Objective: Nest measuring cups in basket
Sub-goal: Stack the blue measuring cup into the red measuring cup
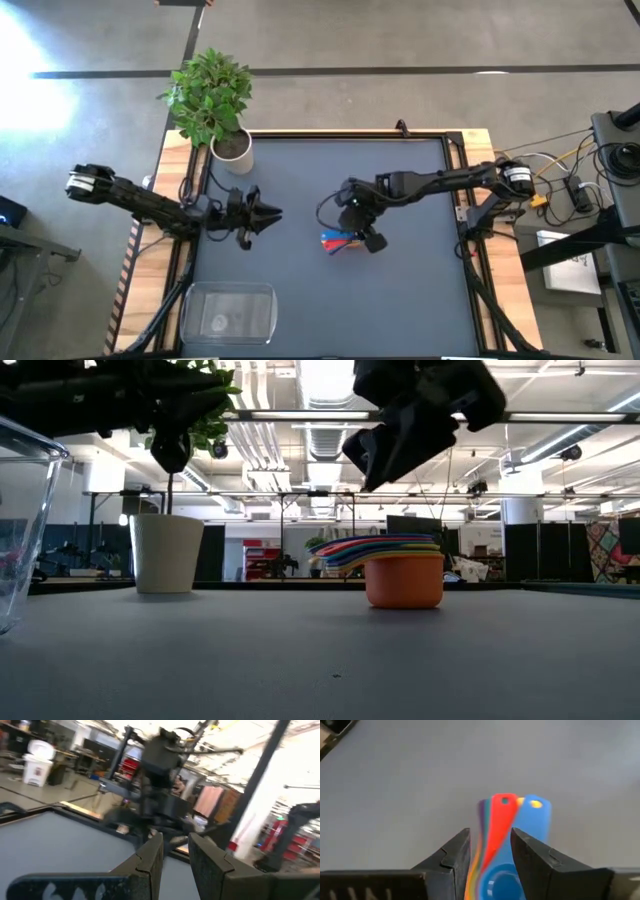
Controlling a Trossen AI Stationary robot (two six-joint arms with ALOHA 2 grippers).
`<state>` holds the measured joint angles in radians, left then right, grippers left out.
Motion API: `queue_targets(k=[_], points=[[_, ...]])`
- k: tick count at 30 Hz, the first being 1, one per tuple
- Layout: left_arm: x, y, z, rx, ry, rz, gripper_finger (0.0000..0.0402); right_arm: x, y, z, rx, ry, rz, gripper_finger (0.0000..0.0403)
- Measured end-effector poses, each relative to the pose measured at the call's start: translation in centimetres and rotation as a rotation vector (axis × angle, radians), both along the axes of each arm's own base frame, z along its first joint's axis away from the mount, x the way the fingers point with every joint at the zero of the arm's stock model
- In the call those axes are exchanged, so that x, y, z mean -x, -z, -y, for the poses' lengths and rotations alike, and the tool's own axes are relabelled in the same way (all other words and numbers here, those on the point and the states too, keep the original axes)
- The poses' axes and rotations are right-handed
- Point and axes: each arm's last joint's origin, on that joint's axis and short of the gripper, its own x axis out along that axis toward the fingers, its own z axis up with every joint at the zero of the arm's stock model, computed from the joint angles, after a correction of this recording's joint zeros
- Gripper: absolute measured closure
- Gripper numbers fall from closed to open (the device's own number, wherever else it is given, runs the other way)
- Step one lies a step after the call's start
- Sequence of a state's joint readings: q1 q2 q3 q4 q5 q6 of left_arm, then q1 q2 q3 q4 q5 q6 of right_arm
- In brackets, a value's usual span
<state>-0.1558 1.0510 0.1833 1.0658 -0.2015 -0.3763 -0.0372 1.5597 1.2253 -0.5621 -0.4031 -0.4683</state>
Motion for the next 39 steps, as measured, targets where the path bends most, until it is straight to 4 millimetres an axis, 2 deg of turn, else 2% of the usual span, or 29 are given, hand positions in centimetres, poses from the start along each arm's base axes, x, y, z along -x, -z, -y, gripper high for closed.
queue_targets(k=[6,9,14,18,26,29,34,39], points=[[-0.4,0.7,-0.3,0.020,-0.106,-0.044,0.0326,0.4,0.6,-2.1,-0.001,-0.058,-0.025,0.0281],[-1.3,0.6,-0.1,0.023,-0.112,-0.060,0.0326,0.8,1.2,-3.3,0.008,-0.107,-0.041,0.0287],[-3.7,0.6,0.2,-0.002,-0.117,-0.175,0.0326,1.3,2.6,-4.3,-0.003,-0.120,-0.047,0.0310],[-5.6,0.7,0.2,-0.023,-0.179,-0.289,0.0326,1.6,3.6,-4.3,-0.023,-0.088,-0.063,0.0337],[-9.2,0.7,-0.2,-0.022,-0.232,-0.394,0.0329,1.6,4.0,-4.9,-0.045,-0.076,-0.029,0.0369],[-10.3,1.1,-0.3,-0.011,-0.232,-0.418,0.0345,1.6,4.3,-5.5,-0.047,-0.094,-0.005,0.0371],[-11.8,2.2,-0.6,0.024,-0.249,-0.495,0.0395,1.8,5.1,-6.5,-0.021,-0.106,0.048,0.0378],[-13.3,3.4,-1.2,0.068,-0.281,-0.567,0.0400,1.5,5.9,-6.6,0.126,0.005,0.093,0.0393]])
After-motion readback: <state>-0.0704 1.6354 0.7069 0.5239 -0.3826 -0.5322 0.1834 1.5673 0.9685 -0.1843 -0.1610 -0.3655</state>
